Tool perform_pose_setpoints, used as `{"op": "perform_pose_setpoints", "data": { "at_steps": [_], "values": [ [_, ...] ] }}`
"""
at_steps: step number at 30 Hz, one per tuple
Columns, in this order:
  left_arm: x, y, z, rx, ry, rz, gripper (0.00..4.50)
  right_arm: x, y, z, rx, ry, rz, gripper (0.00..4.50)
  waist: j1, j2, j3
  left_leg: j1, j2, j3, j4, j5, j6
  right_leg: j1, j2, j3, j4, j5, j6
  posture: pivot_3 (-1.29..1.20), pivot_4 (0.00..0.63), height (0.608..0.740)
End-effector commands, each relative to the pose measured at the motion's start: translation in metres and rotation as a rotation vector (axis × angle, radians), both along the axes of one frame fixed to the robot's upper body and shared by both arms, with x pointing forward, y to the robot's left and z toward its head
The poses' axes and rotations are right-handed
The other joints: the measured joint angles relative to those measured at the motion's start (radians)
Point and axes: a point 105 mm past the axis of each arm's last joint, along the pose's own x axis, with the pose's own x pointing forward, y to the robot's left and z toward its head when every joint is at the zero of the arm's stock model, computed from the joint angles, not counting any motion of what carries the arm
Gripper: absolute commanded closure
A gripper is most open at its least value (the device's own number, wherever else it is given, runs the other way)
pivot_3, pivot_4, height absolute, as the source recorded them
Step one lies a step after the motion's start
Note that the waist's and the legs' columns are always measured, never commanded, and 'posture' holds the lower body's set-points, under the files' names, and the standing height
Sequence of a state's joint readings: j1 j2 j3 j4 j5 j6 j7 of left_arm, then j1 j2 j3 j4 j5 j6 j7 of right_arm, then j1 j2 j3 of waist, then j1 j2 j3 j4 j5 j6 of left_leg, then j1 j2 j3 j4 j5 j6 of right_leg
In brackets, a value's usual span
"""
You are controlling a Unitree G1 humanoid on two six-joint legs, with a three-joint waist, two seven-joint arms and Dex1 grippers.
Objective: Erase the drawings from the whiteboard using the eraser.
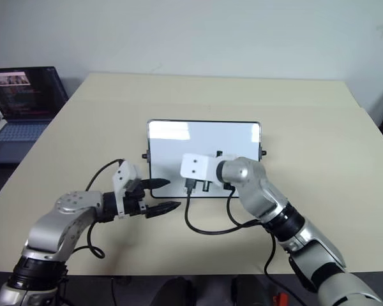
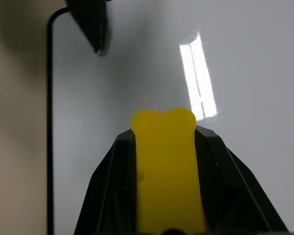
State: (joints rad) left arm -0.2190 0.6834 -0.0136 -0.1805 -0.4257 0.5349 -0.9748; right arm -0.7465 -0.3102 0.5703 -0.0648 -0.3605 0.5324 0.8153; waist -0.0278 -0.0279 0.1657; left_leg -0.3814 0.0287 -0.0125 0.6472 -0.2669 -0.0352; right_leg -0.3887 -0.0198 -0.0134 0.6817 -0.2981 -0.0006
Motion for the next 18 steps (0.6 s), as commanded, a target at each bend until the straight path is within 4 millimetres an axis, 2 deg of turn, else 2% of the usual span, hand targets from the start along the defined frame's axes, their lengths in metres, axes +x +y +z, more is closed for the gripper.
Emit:
{"op": "perform_pose_setpoints", "data": {
  "at_steps": [1,3,5,7,10,13,14,16,18],
  "values": [
    [-0.002,-0.002,0.008,0.005,-0.033,-0.029,0.0,0.022,-0.008,0.02,0.051,-0.122,-0.108,3.24,-0.001,0.0,0.0,0.0,0.0,0.0,0.0,0.0,0.0,0.0,0.0,0.0,0.001,0.0,0.0,0.0,0.15,0.74],
    [-0.002,-0.003,0.008,0.005,-0.032,-0.031,0.0,0.028,-0.008,0.026,0.067,-0.143,-0.125,3.24,-0.001,0.0,0.0,0.001,0.0,0.0,0.0,0.0,0.0,0.0,0.001,0.0,0.002,0.0,0.0,0.0,0.15,0.74],
    [-0.002,-0.003,0.008,0.006,-0.033,-0.034,0.0,0.026,-0.011,0.021,0.062,-0.105,-0.123,3.24,0.0,0.0,0.0,0.002,0.0,-0.001,0.0,0.0,0.0,0.0,0.001,0.0,0.003,0.0,0.0,0.0,0.15,0.74],
    [-0.002,-0.003,0.008,0.007,-0.034,-0.036,0.0,0.023,-0.019,0.008,0.034,-0.051,-0.121,3.24,0.002,0.0,0.0,0.001,0.0,-0.001,0.0,0.0,0.0,0.0,0.001,0.0,0.003,0.0,0.0,0.0,0.15,0.74],
    [-0.002,-0.003,0.008,0.008,-0.033,-0.037,0.0,0.006,-0.032,-0.015,-0.017,0.073,-0.087,3.24,0.007,0.0,0.0,0.001,0.0,-0.001,0.0,0.0,0.0,0.001,0.0,-0.001,0.0,0.0,0.0,0.0,0.15,0.74],
    [-0.002,-0.002,0.008,0.009,-0.032,-0.038,0.0,-0.005,-0.04,-0.025,-0.056,0.114,-0.066,3.24,0.006,0.0,0.0,0.001,-0.001,-0.001,0.0,0.0,0.0,0.001,0.0,-0.001,0.0,0.0,0.0,0.0,0.15,0.74],
    [-0.002,-0.002,0.008,0.01,-0.031,-0.039,0.0,-0.005,-0.041,-0.025,-0.055,0.112,-0.07,3.25,0.004,0.0,0.0,0.001,-0.001,-0.001,0.0,0.0,0.0,0.001,0.0,-0.001,0.0,0.0,0.0,0.0,0.15,0.74],
    [-0.001,-0.002,0.007,0.012,-0.031,-0.042,0.0,0.008,-0.044,-0.014,-0.021,0.036,-0.134,3.25,0.001,0.0,0.0,0.002,0.0,-0.001,0.0,0.0,0.0,0.001,0.0,-0.001,0.001,0.0,0.0,0.0,0.15,0.74],
    [-0.001,-0.003,0.007,0.015,-0.032,-0.046,0.0,0.025,-0.047,0.007,0.061,-0.049,-0.213,3.25,-0.002,0.0,0.0,0.002,0.0,-0.001,0.0,0.001,0.002,0.001,0.001,-0.001,0.002,0.0,0.0,0.0,0.15,0.74]
  ]
}}
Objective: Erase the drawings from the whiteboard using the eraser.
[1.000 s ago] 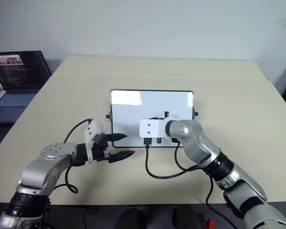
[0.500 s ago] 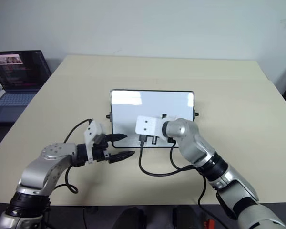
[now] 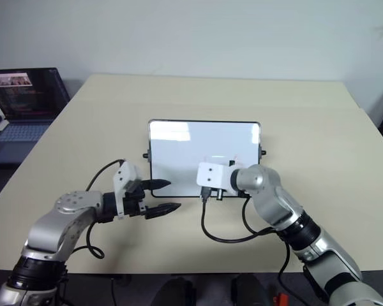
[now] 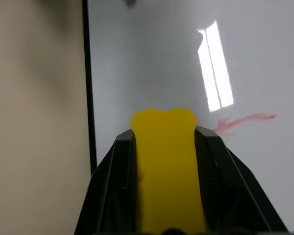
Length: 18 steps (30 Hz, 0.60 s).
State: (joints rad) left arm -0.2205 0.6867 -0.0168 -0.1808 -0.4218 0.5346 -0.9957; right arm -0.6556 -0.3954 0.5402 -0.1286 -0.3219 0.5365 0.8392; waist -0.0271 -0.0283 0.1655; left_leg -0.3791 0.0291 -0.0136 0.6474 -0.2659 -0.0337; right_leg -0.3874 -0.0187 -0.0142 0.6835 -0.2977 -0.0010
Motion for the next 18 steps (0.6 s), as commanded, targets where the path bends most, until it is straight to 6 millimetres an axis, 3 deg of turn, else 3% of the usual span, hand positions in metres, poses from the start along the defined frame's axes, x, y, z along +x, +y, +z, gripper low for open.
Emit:
{"op": "perform_pose_setpoints", "data": {
  "at_steps": [1,6,13,18],
  "values": [
    [0.001,-0.002,0.008,0.012,-0.038,-0.027,0.0,0.036,-0.02,0.031,0.091,-0.13,-0.201,3.25,-0.004,0.0,0.0,0.0,0.0,0.0,0.0,0.0,0.001,0.0,0.0,0.0,0.0,0.0,0.0,0.0,0.15,0.74],
    [0.001,-0.002,0.008,0.014,-0.038,-0.032,0.0,0.032,-0.015,0.03,0.121,-0.087,-0.179,3.25,0.001,0.0,0.0,0.0,0.0,0.0,0.0,0.003,0.003,0.0,0.0,0.0,0.0,0.002,-0.002,0.0,0.15,0.74],
    [0.0,-0.003,0.008,0.012,-0.037,-0.037,0.0,0.014,-0.014,0.005,0.029,0.027,-0.114,3.25,0.0,0.0,0.0,0.0,0.0,0.0,-0.001,0.002,0.003,0.0,0.0,0.0,-0.001,0.002,-0.002,0.0,0.15,0.74],
    [-0.001,-0.003,0.008,0.012,-0.033,-0.039,0.0,0.033,-0.022,0.026,0.036,-0.111,-0.176,3.25,-0.001,0.0,0.0,0.0,0.0,0.0,-0.001,0.002,0.003,0.0,0.0,0.0,-0.001,0.002,-0.002,0.0,0.15,0.74]
  ]
}}
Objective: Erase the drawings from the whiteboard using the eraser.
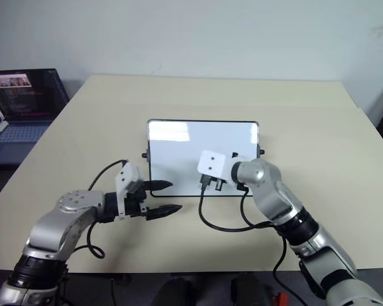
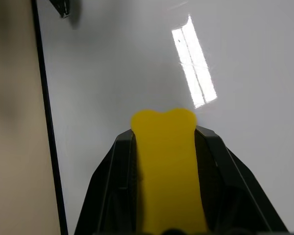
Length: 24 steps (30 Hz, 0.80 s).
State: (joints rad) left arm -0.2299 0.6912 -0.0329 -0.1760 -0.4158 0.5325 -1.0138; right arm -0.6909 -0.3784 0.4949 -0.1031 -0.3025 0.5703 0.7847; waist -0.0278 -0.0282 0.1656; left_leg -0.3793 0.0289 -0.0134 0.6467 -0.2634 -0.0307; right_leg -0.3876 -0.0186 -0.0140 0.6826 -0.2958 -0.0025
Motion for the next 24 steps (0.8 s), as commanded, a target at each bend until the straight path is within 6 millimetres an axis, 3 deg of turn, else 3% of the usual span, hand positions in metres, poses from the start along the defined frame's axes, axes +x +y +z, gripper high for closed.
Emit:
{"op": "perform_pose_setpoints", "data": {
  "at_steps": [1,6,9,16,19,24],
  "values": [
    [0.0,-0.001,0.009,0.002,-0.04,-0.013,0.0,0.017,-0.018,0.009,-0.037,-0.064,-0.087,3.25,0.0,0.0,0.0,0.0,0.0,0.0,0.0,0.0,0.0,0.0,0.0,0.0,0.0,0.0,0.0,0.0,0.15,0.74],
    [0.001,-0.001,0.009,0.001,-0.041,-0.013,0.0,0.0,-0.022,-0.015,-0.133,0.03,-0.005,3.25,0.005,0.0,0.0,0.0,0.0,0.0,0.0,0.0,0.001,0.0,0.0,0.0,-0.001,0.0,0.0,0.0,0.15,0.74],
    [0.001,-0.001,0.009,0.0,-0.041,-0.013,0.0,-0.002,-0.021,-0.016,-0.145,0.028,0.009,3.25,0.002,0.0,0.0,-0.001,0.0,0.0,0.0,0.0,0.001,0.0,0.0,0.0,-0.001,0.0,0.0,0.0,0.15,0.74],
    [0.0,-0.002,0.008,-0.002,-0.039,-0.015,0.0,0.024,0.001,0.032,0.019,-0.169,-0.048,3.25,-0.006,0.0,0.0,0.001,0.001,0.0,0.0,0.001,0.001,-0.001,0.001,0.001,0.0,0.001,-0.001,0.0,0.15,0.74],
    [0.0,-0.002,0.008,-0.002,-0.039,-0.016,0.0,0.027,0.003,0.038,0.043,-0.183,-0.058,3.25,-0.002,0.001,0.0,0.0,0.001,0.0,0.0,0.001,0.001,-0.001,0.001,0.0,0.0,0.001,-0.001,0.0,0.15,0.74],
    [0.0,-0.002,0.008,-0.004,-0.039,-0.013,0.0,0.015,-0.002,0.009,-0.028,-0.054,-0.013,3.25,0.002,0.0,0.0,-0.002,0.0,0.001,0.0,0.001,0.001,-0.001,-0.001,0.0,-0.001,0.001,-0.001,0.0,0.15,0.74]
  ]
}}
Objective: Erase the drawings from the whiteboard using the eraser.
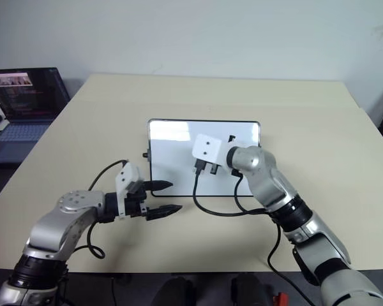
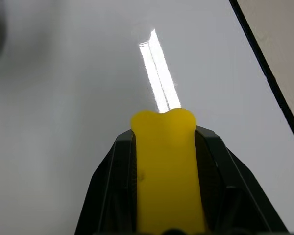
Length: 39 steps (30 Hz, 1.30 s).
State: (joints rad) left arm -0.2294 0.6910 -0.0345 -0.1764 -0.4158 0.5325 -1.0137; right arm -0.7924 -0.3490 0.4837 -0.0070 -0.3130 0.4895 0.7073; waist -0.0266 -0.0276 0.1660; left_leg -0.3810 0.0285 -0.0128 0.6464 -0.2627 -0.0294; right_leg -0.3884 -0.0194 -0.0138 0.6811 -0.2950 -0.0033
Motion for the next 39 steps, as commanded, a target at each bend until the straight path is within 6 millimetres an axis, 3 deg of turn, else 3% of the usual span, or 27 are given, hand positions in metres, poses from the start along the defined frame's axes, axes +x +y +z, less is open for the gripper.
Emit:
{"op": "perform_pose_setpoints", "data": {
  "at_steps": [1,3,8,14,19,23,26,32,39],
  "values": [
    [0.0,-0.001,0.008,-0.004,-0.04,-0.011,0.0,-0.007,-0.012,-0.023,-0.057,0.093,-0.002,3.25,0.001,0.0,0.0,0.0,0.0,0.0,0.0,0.0,0.0,0.0,0.0,0.0,0.0,0.0,0.0,0.0,0.15,0.74],
    [0.0,-0.001,0.008,-0.005,-0.04,-0.01,0.0,-0.007,-0.012,-0.021,-0.043,0.083,-0.005,3.25,0.0,0.0,0.0,0.0,0.0,0.0,0.0,0.0,0.0,0.0,0.0,0.0,0.0,0.0,0.0,0.0,0.15,0.74],
    [0.001,-0.002,0.01,-0.008,-0.046,-0.012,0.0,0.004,-0.017,0.019,0.17,0.017,-0.08,3.25,-0.002,0.001,0.001,0.001,0.001,-0.001,0.0,0.0,0.0,0.0,0.001,-0.001,0.001,0.0,0.0,0.0,0.15,0.74],
    [0.001,-0.007,0.014,-0.015,-0.056,-0.029,0.0,-0.025,-0.032,0.047,0.396,0.112,-0.064,3.25,0.002,0.001,0.001,-0.003,0.0,-0.001,-0.001,0.0,0.0,-0.001,0.0,-0.001,-0.001,0.0,0.0,0.0,0.15,0.74],
    [-0.002,-0.013,0.019,-0.016,-0.069,-0.06,0.0,-0.063,-0.057,0.036,0.371,0.181,-0.065,3.25,0.004,0.001,0.001,-0.005,0.0,-0.001,-0.001,-0.003,-0.002,-0.002,-0.001,-0.001,-0.002,-0.004,0.003,0.0,0.15,0.74],
    [-0.003,-0.02,0.028,-0.021,-0.097,-0.095,0.0,-0.102,-0.079,0.008,0.33,0.262,-0.115,3.25,0.01,0.001,0.001,-0.005,0.0,-0.001,-0.001,-0.003,-0.002,-0.002,-0.001,-0.001,-0.003,-0.004,0.004,0.0,0.15,0.74],
    [-0.002,-0.026,0.031,-0.018,-0.11,-0.119,0.0,-0.12,-0.087,-0.011,0.324,0.306,-0.14,3.25,0.009,0.001,0.002,-0.005,-0.001,-0.001,-0.001,-0.003,-0.002,-0.002,-0.001,-0.001,-0.002,-0.004,0.004,0.0,0.15,0.74],
    [0.002,-0.033,0.033,-0.009,-0.118,-0.158,0.0,-0.114,-0.105,-0.023,0.415,0.256,-0.283,3.25,-0.004,0.0,0.003,-0.001,0.0,-0.001,-0.001,-0.003,-0.002,0.0,0.001,0.0,0.0,-0.007,0.009,0.0,0.15,0.74],
    [0.008,-0.043,0.034,-0.026,-0.114,-0.183,0.0,-0.096,-0.108,-0.018,0.446,0.157,-0.328,3.25,-0.003,-0.001,0.003,-0.002,-0.001,0.0,-0.001,-0.003,-0.002,0.0,0.001,0.001,-0.001,-0.007,0.009,0.0,0.15,0.74]
  ]
}}
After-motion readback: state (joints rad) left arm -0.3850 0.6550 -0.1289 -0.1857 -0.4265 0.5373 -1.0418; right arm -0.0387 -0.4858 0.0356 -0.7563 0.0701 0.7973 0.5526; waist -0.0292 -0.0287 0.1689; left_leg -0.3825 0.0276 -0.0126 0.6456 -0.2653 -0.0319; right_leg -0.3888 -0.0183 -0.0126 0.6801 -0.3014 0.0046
